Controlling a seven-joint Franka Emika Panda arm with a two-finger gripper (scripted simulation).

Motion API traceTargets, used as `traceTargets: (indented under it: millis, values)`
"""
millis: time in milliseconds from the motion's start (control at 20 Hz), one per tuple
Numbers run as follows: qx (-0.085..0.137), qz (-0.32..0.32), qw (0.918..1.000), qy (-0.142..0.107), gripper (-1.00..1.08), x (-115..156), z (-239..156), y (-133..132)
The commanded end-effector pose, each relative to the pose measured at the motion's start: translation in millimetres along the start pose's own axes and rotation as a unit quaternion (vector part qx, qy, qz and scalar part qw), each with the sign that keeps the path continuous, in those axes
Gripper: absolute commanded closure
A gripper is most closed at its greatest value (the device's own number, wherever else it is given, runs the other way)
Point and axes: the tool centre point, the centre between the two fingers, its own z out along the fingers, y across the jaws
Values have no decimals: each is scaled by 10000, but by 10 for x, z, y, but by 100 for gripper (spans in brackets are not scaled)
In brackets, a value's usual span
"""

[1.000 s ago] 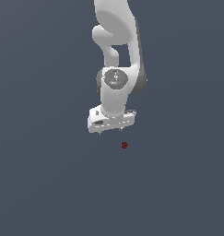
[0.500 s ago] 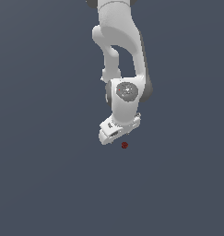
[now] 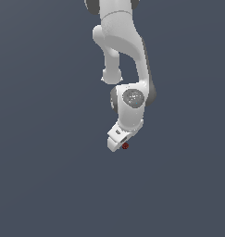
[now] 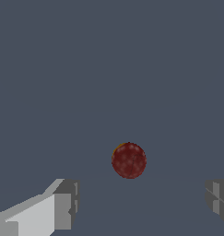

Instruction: Pick up the object and move it to a goal position.

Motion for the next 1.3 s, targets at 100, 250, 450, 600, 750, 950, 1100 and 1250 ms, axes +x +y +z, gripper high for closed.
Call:
traceTargets:
  millis: [100, 250, 450, 600, 750, 950, 1100, 1250]
  values:
    - [8, -145, 9999, 24, -92, 35, 32, -24]
    - [8, -123, 9999, 19, -92, 30, 33, -23]
    - [8, -127, 9999, 20, -92, 28, 124, -23]
    - [8, -138, 9999, 21, -92, 29, 269, -31]
    - [8, -148, 9999, 23, -92, 28, 428, -36]
    - [8, -151, 9999, 24, -92, 34, 526, -31]
    - [8, -151, 9999, 24, 108, 38, 534, -28]
    - [8, -151, 9999, 24, 108, 38, 534, -28]
